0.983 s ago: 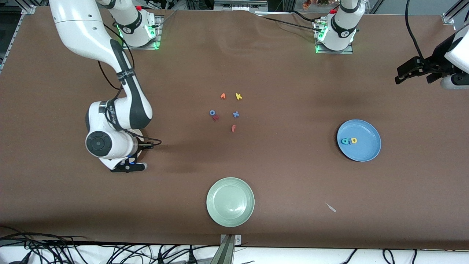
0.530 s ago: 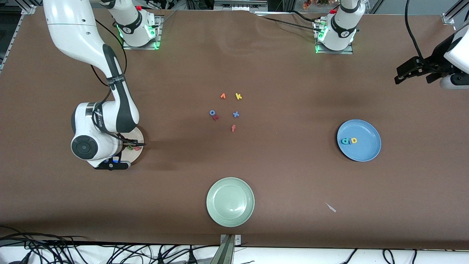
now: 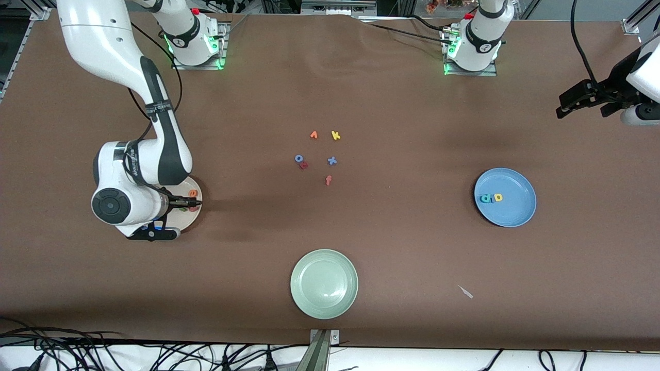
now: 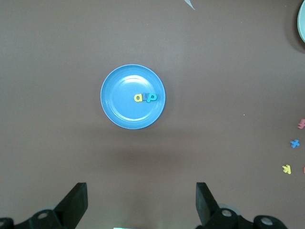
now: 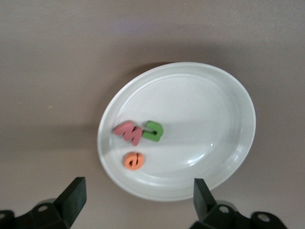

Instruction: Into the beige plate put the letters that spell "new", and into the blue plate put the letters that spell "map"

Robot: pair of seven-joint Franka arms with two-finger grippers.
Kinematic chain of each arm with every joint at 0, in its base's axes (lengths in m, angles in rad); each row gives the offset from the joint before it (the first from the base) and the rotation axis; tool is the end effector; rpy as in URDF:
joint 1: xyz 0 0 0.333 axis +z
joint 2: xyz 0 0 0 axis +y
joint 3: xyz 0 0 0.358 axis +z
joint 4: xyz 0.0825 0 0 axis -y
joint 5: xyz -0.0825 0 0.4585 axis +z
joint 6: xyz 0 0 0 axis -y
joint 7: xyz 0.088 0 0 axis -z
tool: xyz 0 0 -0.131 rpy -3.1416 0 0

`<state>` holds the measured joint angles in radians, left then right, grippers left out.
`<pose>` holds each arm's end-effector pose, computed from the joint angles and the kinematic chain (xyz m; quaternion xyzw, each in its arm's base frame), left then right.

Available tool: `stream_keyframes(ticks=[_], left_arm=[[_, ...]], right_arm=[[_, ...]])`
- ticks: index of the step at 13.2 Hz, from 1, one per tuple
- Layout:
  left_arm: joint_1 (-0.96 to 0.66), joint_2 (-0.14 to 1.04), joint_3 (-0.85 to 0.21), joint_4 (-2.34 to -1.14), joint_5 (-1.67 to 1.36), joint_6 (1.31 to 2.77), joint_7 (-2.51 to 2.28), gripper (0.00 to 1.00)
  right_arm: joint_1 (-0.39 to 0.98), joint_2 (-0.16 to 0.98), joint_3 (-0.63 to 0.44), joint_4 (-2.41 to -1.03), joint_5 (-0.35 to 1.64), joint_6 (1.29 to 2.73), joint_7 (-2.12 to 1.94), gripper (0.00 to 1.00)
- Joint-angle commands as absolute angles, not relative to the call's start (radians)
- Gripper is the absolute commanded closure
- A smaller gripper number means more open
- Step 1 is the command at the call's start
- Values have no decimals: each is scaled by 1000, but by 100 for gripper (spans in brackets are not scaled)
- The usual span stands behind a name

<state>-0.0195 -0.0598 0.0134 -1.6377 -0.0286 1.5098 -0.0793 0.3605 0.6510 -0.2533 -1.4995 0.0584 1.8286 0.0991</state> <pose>0.5989 -0.0073 0.6379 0.9987 0.0362 -0.0346 0.0132 0.7467 0.1112 0.2455 0.9873 0.0055 -0.1437 0.0675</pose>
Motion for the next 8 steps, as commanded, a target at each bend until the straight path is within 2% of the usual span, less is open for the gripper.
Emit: stream_keyframes(ticks=[1, 4, 8], left_arm=[[-18, -52, 17, -1614, -38, 1494, -86, 0], [-18, -52, 17, -1614, -38, 1494, -86, 0], [-17, -52, 18, -1614, -38, 1494, -84, 0]], right_arm=[[359, 615, -233, -1431, 81, 1696, 95, 0], [359, 574, -233, -1384, 83, 1586, 97, 0], [359, 523, -233, -1384, 121, 1565, 77, 0]])
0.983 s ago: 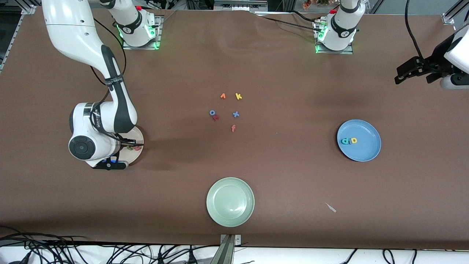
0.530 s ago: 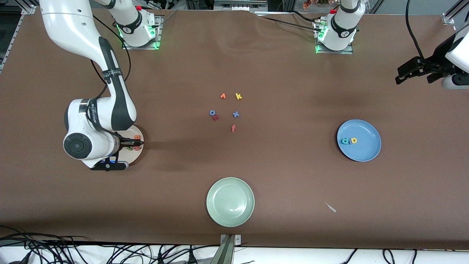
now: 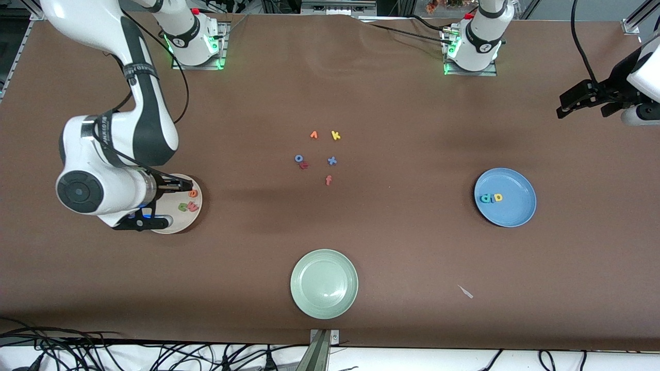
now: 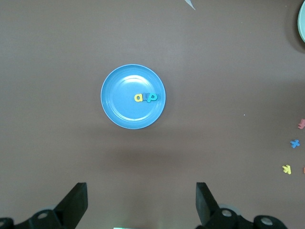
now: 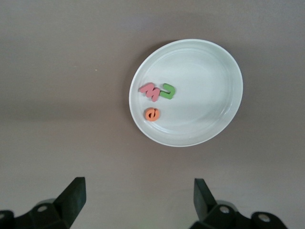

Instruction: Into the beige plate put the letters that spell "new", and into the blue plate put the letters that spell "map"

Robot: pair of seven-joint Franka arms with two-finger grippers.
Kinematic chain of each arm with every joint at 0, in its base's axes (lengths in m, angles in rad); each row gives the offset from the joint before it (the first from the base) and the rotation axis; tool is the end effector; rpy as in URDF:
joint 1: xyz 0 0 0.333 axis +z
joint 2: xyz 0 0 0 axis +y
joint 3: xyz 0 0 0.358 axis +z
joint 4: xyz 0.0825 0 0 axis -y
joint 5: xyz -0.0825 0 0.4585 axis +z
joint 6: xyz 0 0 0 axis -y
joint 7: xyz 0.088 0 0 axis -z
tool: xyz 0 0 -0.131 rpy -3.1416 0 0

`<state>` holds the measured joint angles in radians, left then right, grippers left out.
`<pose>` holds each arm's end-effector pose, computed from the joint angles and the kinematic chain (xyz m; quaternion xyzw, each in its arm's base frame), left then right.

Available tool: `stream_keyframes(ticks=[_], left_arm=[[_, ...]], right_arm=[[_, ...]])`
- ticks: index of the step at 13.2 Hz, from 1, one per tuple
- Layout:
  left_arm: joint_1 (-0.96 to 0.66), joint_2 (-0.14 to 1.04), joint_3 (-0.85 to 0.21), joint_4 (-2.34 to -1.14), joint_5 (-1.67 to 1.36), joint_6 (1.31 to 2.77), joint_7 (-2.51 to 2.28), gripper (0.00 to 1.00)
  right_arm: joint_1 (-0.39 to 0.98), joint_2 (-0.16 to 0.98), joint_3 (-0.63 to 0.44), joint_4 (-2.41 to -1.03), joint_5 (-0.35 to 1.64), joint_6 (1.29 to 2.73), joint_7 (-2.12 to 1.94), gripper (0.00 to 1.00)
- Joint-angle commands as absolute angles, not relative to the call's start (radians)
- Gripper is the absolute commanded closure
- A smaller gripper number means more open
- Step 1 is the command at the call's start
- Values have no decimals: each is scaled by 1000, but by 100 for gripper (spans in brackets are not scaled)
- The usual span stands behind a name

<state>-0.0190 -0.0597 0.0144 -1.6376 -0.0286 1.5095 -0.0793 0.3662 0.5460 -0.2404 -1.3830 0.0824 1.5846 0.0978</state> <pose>0.5989 -0.0064 0.6379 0.9986 0.0369 -0.0348 0.0133 0.7411 0.1347 0.3681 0.9861 0.0130 -0.1601 0.0415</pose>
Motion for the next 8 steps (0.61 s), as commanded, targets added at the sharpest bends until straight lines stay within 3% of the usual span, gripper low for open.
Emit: stream_keyframes(ticks=[1, 4, 8], left_arm=[[-15, -52, 18, -1614, -38, 1494, -84, 0], [-14, -52, 18, -1615, -38, 1494, -84, 0], [-6, -52, 18, -1615, -38, 1494, -83, 0]], right_arm=[[360, 511, -233, -1384, 136, 1568, 75, 0], [332, 442, -193, -1417, 146, 1574, 20, 0], [236, 251, -110, -1566, 132, 1643, 3, 0]])
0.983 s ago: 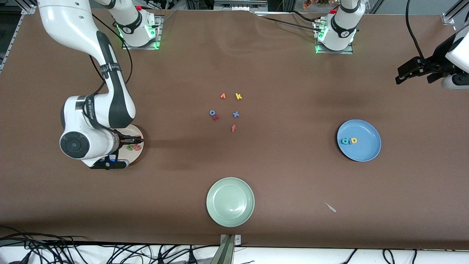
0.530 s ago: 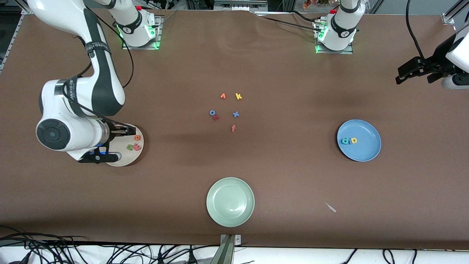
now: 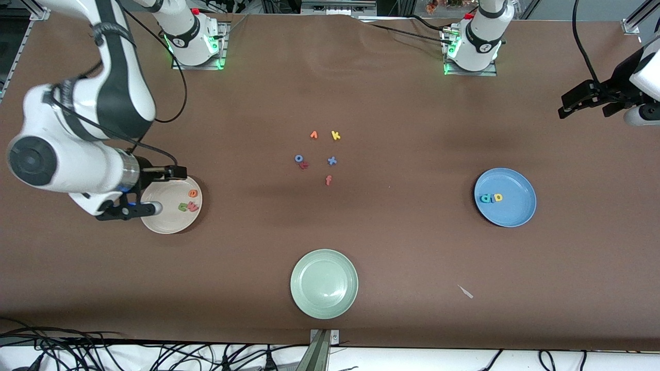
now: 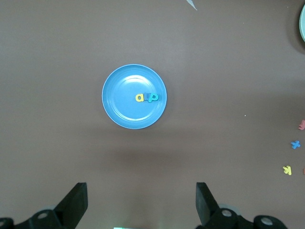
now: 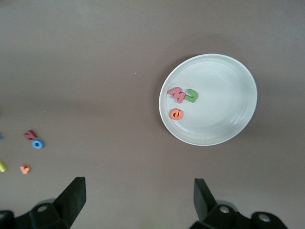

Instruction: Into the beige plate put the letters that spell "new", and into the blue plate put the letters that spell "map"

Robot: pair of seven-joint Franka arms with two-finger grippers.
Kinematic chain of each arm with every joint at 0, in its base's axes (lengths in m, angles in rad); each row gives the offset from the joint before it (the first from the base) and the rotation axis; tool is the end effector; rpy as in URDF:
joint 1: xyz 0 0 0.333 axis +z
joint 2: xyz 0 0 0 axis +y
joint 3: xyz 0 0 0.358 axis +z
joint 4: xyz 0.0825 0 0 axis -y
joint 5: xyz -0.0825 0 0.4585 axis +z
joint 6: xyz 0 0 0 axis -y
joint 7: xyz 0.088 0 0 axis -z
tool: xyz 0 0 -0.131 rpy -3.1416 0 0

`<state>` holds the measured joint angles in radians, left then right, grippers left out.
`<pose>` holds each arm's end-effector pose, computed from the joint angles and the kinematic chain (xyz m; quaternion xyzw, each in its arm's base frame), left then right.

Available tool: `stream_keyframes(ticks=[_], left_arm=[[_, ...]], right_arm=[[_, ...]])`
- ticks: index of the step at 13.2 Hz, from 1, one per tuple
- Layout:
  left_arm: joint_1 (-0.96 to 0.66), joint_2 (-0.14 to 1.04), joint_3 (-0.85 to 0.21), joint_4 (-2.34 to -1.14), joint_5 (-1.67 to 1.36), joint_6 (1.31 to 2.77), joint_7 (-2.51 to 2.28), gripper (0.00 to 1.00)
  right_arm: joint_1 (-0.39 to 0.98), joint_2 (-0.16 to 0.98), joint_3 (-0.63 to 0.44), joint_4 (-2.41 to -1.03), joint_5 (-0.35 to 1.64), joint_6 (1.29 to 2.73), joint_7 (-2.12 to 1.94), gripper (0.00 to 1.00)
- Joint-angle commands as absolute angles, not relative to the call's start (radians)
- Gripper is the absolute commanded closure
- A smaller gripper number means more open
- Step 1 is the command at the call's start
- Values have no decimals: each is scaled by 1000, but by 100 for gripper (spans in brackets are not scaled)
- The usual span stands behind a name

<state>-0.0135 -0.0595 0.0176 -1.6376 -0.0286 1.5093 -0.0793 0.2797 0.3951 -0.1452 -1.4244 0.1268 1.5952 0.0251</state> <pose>0.5990 -0.0011 0.6377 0.9984 0.0412 -0.0349 0.0135 0.7240 0.1294 0.4541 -0.9922 -0.0482 0.1121 0.0257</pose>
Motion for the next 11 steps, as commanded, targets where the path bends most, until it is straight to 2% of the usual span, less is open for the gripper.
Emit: stream_keyframes(ticks=[1, 5, 8, 11], left_arm=[[-8, -52, 18, -1615, -38, 1494, -83, 0], [-8, -52, 17, -1615, -38, 1494, -83, 0], [-8, -52, 18, -1615, -38, 1494, -83, 0], [-8, -52, 17, -1615, -38, 1494, -83, 0]], right_arm=[[220, 217, -110, -1594, 130, 1652, -1, 0], [195, 79, -110, -1673, 62, 1622, -1, 0], [170, 52, -109, -1664, 38, 1557, -2, 0], [140, 25, -106, -1663, 5, 1557, -5, 0]])
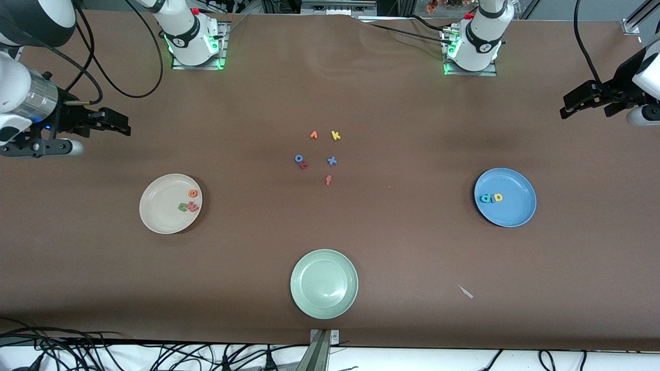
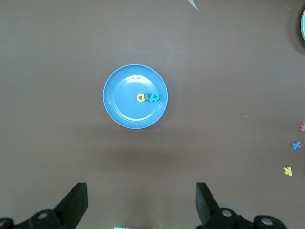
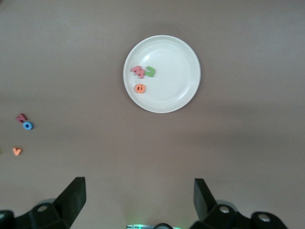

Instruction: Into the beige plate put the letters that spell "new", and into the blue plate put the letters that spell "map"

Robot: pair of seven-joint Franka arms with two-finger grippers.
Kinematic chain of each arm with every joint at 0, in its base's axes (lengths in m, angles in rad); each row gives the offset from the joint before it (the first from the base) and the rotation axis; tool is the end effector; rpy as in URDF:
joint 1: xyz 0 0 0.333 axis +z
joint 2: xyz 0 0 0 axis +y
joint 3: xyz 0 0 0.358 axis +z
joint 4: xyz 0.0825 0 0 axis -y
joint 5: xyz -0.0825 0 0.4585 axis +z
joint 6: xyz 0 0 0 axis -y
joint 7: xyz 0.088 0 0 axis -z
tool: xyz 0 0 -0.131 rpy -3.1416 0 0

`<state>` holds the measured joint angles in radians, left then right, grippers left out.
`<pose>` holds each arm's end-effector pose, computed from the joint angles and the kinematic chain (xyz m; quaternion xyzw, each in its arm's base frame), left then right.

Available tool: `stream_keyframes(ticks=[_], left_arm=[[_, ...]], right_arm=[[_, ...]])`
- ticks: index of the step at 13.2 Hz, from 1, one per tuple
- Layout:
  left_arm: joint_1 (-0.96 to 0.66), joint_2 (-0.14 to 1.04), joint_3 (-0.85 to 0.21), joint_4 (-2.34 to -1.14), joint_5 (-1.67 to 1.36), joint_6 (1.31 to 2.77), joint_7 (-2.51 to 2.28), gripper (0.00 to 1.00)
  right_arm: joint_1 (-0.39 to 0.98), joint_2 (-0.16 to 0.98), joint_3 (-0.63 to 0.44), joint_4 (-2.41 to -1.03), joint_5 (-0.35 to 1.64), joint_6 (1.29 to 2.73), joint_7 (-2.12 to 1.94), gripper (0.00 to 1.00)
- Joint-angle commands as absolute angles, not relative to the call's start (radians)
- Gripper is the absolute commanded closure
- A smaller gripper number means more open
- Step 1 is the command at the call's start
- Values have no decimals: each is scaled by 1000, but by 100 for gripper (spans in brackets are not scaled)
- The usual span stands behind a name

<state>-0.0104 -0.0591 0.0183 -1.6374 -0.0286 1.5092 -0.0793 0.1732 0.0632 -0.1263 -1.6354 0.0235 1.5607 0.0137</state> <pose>0.5991 0.0011 0.6376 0.9984 0.0431 -0.0351 0.0136 0.6383 0.0351 0.5669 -0.9975 -0.0157 0.0688 0.0057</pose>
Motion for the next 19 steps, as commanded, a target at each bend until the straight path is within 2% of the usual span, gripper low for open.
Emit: stream_keyframes(ticks=[1, 19], left_arm=[[-8, -51, 17, -1615, -38, 1494, -83, 0], [-6, -52, 17, -1615, -38, 1494, -83, 0]], right_arm=[[132, 15, -106, -1663, 3, 1560, -5, 0], [121, 66, -86, -1606, 17, 1563, 15, 0]])
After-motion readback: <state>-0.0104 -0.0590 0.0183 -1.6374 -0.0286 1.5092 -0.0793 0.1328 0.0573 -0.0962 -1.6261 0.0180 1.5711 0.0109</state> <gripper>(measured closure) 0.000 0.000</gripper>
